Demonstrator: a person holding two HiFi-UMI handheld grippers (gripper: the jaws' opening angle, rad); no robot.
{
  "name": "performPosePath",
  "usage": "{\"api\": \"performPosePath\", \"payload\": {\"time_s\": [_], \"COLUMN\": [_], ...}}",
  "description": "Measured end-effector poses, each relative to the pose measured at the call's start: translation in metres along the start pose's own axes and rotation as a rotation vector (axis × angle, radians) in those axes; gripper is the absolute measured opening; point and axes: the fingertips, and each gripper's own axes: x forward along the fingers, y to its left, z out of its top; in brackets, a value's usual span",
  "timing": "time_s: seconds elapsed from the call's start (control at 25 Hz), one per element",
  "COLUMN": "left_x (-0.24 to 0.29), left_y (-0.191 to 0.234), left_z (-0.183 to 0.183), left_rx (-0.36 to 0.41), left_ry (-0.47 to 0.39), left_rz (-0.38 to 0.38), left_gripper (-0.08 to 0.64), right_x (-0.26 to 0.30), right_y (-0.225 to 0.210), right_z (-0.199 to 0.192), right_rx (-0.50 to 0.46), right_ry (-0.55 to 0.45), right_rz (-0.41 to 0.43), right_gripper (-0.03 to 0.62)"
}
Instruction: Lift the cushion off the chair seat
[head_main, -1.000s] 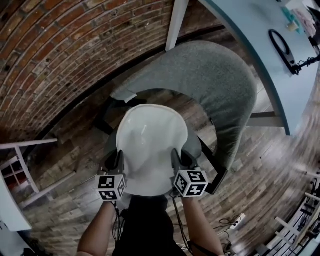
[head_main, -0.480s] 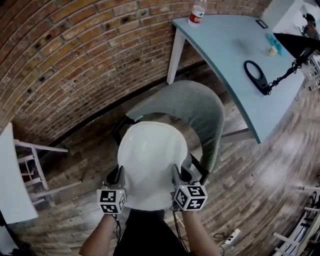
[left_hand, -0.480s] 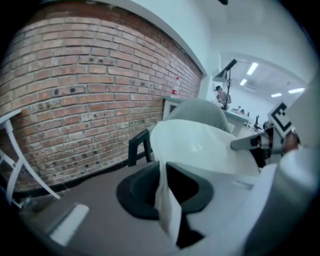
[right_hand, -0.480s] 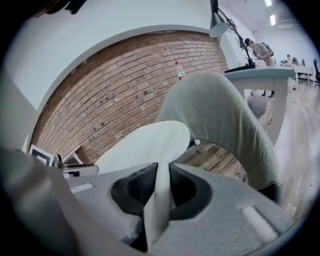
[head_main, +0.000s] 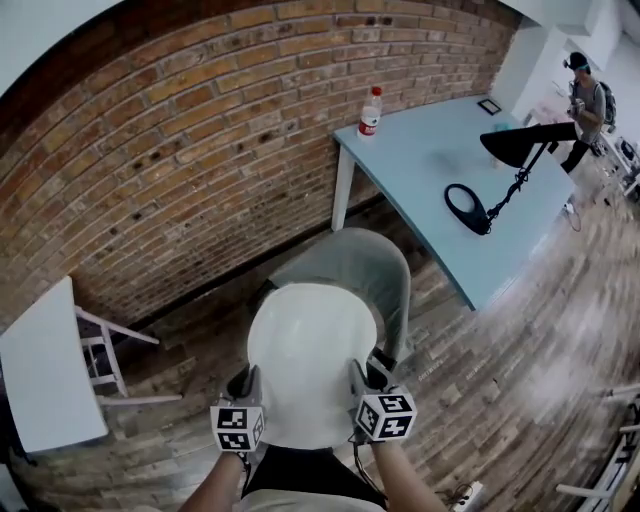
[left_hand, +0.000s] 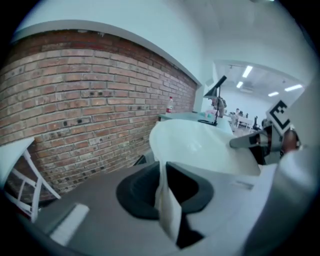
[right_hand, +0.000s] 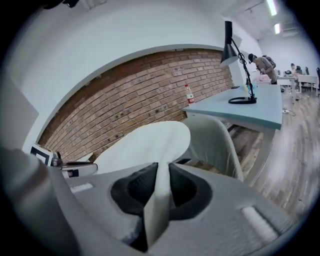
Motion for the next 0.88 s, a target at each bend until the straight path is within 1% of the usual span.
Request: {"api": "performPosePath", "payload": {"time_s": [0.08, 0.16, 0.36, 0.6, 0.88], "left_x": [-0.016, -0.031, -0.064, -0.093, -0.107], "left_y": [-0.005, -0.007, -0.011, -0.013, -0.014], "left_z": [0.016, 0.032, 0.072, 0.093, 0.106], "left_rx": [0.016, 0.01, 0.027, 0.017, 0.021], "left_ry": [-0.013, -0.034, -0.098, -0.142, -0.168], "left_rz": [0.01, 0.018, 0.016, 0.02, 0.022], "left_gripper": [0.034, 0.034, 0.034, 0.034, 0.034], "right_x": [-0.016, -0.029, -0.055, -0.079, -0.091], "right_y": [0.008, 0.015, 0.034, 0.054, 0.062], "right_z": [0.014, 0.026, 0.06, 0.087, 0.096], "right_rx": [-0.011, -0.015, -0.023, -0.048, -0.053], "right_ry": [-0.022, -0.039, -0.083, -0.125, -0.145], "right_rz": [0.012, 0.022, 0.03, 0.038, 0.039], "right_gripper": [0.059, 0.059, 0.058, 0.055, 0.054]}}
